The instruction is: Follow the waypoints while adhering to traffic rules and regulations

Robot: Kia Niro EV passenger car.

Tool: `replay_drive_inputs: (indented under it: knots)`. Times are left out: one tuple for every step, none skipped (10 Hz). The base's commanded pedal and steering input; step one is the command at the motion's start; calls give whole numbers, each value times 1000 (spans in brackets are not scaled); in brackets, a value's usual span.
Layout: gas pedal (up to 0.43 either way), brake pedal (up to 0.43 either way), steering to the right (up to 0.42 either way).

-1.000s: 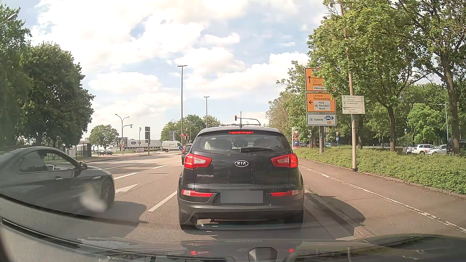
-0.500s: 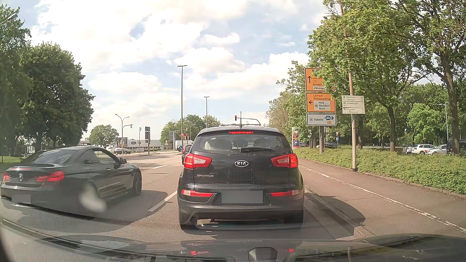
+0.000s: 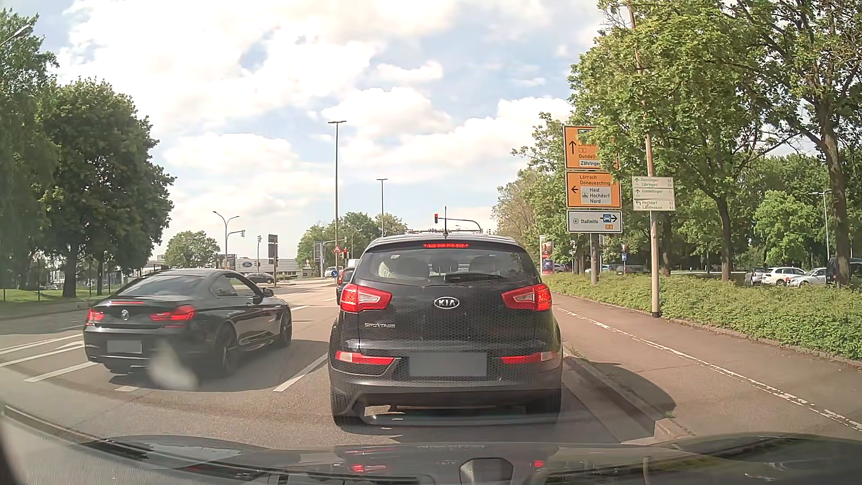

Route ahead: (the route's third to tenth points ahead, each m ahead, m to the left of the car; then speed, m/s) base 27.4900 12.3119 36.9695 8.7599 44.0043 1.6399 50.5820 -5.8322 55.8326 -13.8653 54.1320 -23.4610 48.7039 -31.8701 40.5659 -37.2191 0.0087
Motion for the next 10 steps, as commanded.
replay_drive_inputs:
  knots:
    - [0, 226, -8]
    - [0, 226, -8]
    - [0, 226, -8]
    - [0, 226, -8]
    - [0, 226, -8]
    - [0, 226, -7]
    - [0, 226, -8]
    - [0, 226, -8]
    - [0, 226, -8]
    - [0, 226, -8]
